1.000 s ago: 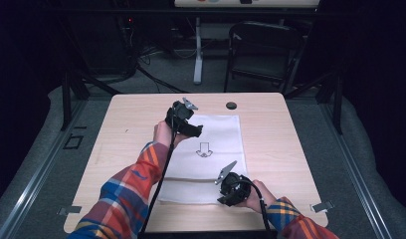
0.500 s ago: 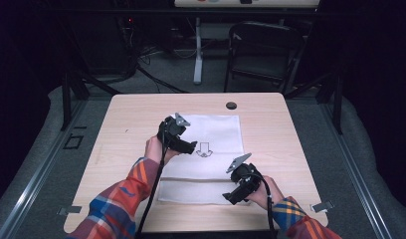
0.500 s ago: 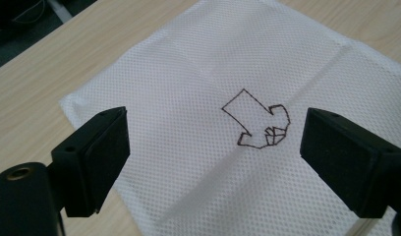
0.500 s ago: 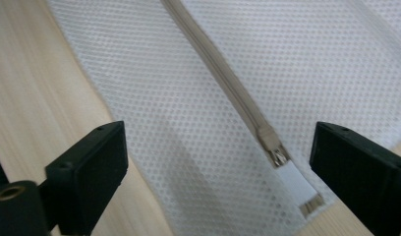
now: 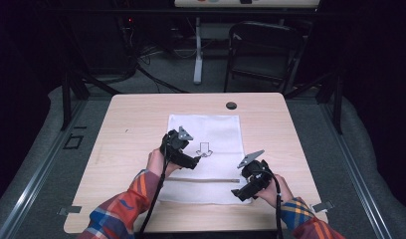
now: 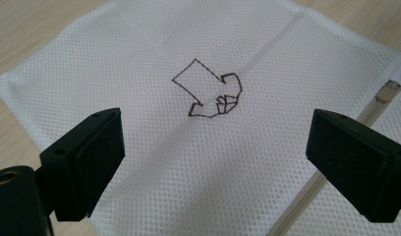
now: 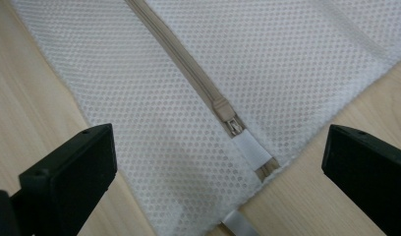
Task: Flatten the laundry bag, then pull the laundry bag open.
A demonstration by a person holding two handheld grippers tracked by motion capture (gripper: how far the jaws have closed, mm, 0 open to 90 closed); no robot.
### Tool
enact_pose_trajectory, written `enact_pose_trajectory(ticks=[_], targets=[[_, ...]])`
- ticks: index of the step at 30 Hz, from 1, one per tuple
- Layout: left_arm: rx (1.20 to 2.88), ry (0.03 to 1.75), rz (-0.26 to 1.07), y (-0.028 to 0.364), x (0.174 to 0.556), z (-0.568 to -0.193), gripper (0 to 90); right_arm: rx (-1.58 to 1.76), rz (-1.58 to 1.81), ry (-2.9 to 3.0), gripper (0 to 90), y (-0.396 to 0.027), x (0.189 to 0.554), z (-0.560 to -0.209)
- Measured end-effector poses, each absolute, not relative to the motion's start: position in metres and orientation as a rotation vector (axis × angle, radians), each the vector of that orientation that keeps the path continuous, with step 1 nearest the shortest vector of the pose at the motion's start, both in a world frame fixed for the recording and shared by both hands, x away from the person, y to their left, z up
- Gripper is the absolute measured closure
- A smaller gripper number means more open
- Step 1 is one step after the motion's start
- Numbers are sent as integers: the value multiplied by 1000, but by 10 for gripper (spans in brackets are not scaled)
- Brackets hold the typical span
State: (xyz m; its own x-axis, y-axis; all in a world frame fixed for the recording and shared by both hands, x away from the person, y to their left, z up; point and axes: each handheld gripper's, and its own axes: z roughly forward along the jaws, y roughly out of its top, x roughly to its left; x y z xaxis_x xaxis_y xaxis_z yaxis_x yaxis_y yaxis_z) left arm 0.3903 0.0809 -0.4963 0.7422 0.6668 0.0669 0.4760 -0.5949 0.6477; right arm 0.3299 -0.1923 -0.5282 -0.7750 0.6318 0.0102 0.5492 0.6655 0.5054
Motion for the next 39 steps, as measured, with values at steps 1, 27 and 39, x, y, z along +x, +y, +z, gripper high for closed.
enact_pose_trajectory(ticks=[1, 27, 39], targets=[[2323, 854, 399, 81, 390, -498, 70, 969, 725, 2703, 0, -195, 330, -527], [2373, 738, 304, 48, 373, -511, 72, 1058, 717, 2645, 20, -204, 338, -524], [2424, 620, 232, 25, 369, -519, 117, 1070, 676, 2645, 473, -206, 340, -527]])
